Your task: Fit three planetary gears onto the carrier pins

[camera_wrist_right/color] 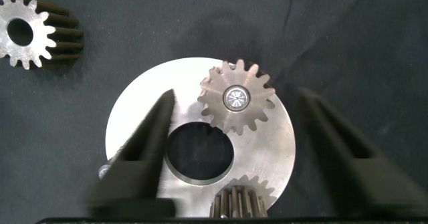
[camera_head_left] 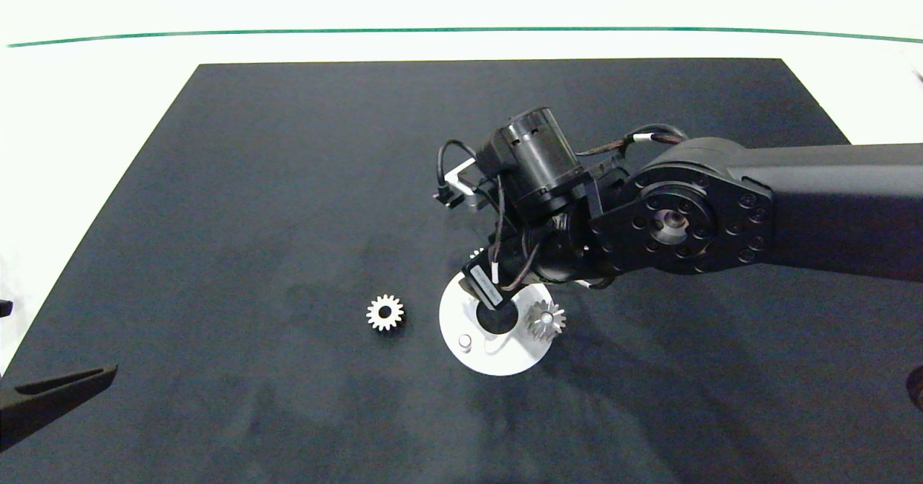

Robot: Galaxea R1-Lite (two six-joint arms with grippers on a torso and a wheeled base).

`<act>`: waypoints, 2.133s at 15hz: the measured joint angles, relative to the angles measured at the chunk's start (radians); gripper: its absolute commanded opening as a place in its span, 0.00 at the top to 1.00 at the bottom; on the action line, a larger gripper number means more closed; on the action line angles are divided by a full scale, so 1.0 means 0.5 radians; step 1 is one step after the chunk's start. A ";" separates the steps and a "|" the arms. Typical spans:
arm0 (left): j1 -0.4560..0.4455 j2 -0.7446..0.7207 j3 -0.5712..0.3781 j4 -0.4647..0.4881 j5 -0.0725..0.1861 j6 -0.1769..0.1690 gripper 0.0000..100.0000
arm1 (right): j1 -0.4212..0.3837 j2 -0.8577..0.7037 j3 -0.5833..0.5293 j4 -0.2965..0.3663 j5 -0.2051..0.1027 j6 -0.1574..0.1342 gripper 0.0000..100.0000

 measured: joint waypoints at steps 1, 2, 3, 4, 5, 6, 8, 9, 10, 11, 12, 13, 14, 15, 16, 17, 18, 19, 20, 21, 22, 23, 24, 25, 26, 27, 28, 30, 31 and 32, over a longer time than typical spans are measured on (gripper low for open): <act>0.000 0.000 0.000 -0.001 -0.001 0.001 0.00 | -0.001 -0.001 -0.001 0.000 -0.001 0.001 0.00; 0.000 0.001 -0.001 0.000 -0.002 0.001 0.00 | -0.001 -0.014 -0.001 0.000 0.000 0.002 0.00; 0.000 0.003 -0.003 -0.001 -0.001 -0.001 0.00 | -0.002 -0.042 0.002 0.001 -0.001 0.005 0.00; 0.002 0.008 -0.004 -0.003 0.000 -0.015 0.00 | -0.003 -0.091 0.024 0.003 -0.006 0.006 0.00; 0.003 0.014 -0.007 -0.003 0.000 -0.040 0.00 | -0.010 -0.150 0.057 0.007 -0.028 0.007 0.00; 0.003 0.024 -0.014 -0.003 -0.001 -0.068 0.00 | -0.021 -0.217 0.101 0.007 -0.068 0.009 0.00; 0.002 0.051 -0.052 -0.006 -0.011 -0.212 0.00 | -0.029 -0.388 0.243 0.010 -0.126 0.018 0.00; -0.021 0.072 -0.094 -0.015 -0.014 -0.336 0.00 | -0.022 -0.495 0.352 0.009 -0.143 0.050 0.00; -0.078 0.099 -0.153 -0.029 -0.011 -0.397 0.00 | 0.005 -0.618 0.487 0.011 -0.170 0.120 0.00; -0.140 0.131 -0.240 -0.038 -0.005 -0.435 0.00 | 0.032 -0.733 0.610 0.008 -0.227 0.188 0.00; -0.188 0.156 -0.305 -0.038 0.003 -0.438 0.00 | 0.048 -0.848 0.746 0.004 -0.288 0.238 0.00; -0.228 0.175 -0.337 -0.020 0.006 -0.420 0.00 | 0.049 -0.963 0.886 -0.003 -0.334 0.269 0.00; -0.264 0.188 -0.353 0.024 0.007 -0.404 0.00 | 0.036 -1.080 1.001 -0.017 -0.357 0.283 0.00; -0.304 0.208 -0.360 0.080 0.008 -0.388 0.00 | 0.017 -1.216 1.119 -0.035 -0.380 0.289 0.00; -0.330 0.244 -0.366 0.134 0.009 -0.339 0.00 | 0.002 -1.337 1.207 -0.053 -0.400 0.293 0.00; -0.343 0.283 -0.369 0.167 0.009 -0.292 0.00 | -0.017 -1.481 1.294 -0.060 -0.418 0.294 0.00; -0.354 0.342 -0.371 0.184 0.010 -0.260 0.00 | -0.041 -1.626 1.363 -0.067 -0.429 0.291 0.00; -0.384 0.412 -0.372 0.189 0.012 -0.241 0.00 | -0.063 -1.750 1.412 -0.071 -0.437 0.278 0.00; -0.426 0.482 -0.372 0.188 0.020 -0.229 0.00 | -0.083 -1.853 1.434 -0.083 -0.444 0.237 0.00; -0.461 0.563 -0.376 0.171 0.042 -0.223 0.00 | -0.109 -1.936 1.433 -0.094 -0.448 0.209 0.00; -0.485 0.629 -0.378 0.140 0.066 -0.218 0.00 | -0.121 -1.992 1.428 -0.098 -0.449 0.196 0.00; -0.521 0.720 -0.381 0.065 0.097 -0.200 0.00 | -0.129 -2.041 1.428 -0.100 -0.447 0.159 0.00; -0.555 0.801 -0.382 -0.003 0.110 -0.169 0.00 | -0.132 -2.089 1.428 -0.102 -0.444 0.102 0.00; -0.586 0.869 -0.385 -0.067 0.116 -0.149 0.00 | -0.134 -2.124 1.431 -0.102 -0.440 0.082 0.00; -0.630 0.946 -0.386 -0.138 0.120 -0.136 0.00 | -0.135 -2.149 1.434 -0.102 -0.440 0.079 0.00; -0.662 1.013 -0.388 -0.190 0.124 -0.131 0.00 | -0.135 -2.166 1.442 -0.102 -0.440 0.078 0.00; -0.691 1.083 -0.387 -0.237 0.127 -0.129 0.00 | -0.137 -2.177 1.450 -0.102 -0.442 0.076 0.00; -0.731 1.183 -0.383 -0.308 0.132 -0.126 0.00 | -0.139 -2.189 1.457 -0.102 -0.444 0.074 0.00; -0.740 1.220 -0.389 -0.348 0.153 -0.124 0.00 | -0.139 -2.194 1.458 -0.103 -0.443 0.073 0.00; -0.743 1.249 -0.395 -0.368 0.188 -0.123 0.00 | -0.139 -2.196 1.462 -0.102 -0.443 0.073 0.00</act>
